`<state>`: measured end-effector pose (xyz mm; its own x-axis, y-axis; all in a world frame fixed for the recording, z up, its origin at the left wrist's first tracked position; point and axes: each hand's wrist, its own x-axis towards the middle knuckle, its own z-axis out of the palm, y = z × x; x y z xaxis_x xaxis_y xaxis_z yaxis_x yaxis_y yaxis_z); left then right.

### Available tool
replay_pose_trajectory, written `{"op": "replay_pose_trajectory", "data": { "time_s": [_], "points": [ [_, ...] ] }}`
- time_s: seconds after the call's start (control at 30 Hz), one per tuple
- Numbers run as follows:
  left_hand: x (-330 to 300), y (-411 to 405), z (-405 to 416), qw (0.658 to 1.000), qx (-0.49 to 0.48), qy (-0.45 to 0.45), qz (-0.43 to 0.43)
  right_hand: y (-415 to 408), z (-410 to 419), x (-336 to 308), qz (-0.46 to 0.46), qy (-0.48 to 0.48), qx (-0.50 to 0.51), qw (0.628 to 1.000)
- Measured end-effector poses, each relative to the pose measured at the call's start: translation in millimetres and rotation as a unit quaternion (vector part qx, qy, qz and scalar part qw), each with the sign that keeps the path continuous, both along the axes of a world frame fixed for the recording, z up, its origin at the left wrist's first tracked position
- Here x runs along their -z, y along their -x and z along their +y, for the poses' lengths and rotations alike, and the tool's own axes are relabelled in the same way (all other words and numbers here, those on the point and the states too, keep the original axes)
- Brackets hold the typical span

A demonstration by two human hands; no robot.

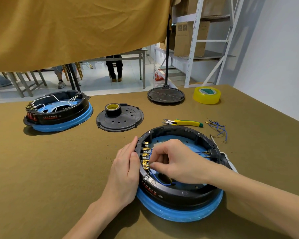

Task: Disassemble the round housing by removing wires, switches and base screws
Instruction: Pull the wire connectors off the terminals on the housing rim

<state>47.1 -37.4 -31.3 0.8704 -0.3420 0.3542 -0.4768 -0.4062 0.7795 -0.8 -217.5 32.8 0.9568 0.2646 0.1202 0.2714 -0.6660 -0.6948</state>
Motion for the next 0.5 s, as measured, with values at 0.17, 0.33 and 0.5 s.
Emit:
{"op": "replay_pose_trajectory", "data": {
  "time_s": [0.17,0.33,0.5],
  "points": [
    [0.4,-0.9,-0.1,1.000,0.002,-0.003,-0.005,-1.0,0.1,0.1,0.007,-0.003,0.006,1.000],
    [0.2,-0.8,0.3,1.000,0.002,-0.007,-0.003,0.1,0.5,-0.1,0.014,-0.006,0.013,1.000],
    [-0.1,-1.1,0.2,1.000,0.003,-0.008,-0.004,0.7,1.2,-1.4,0.023,-0.006,0.015,1.000]
  ]
}}
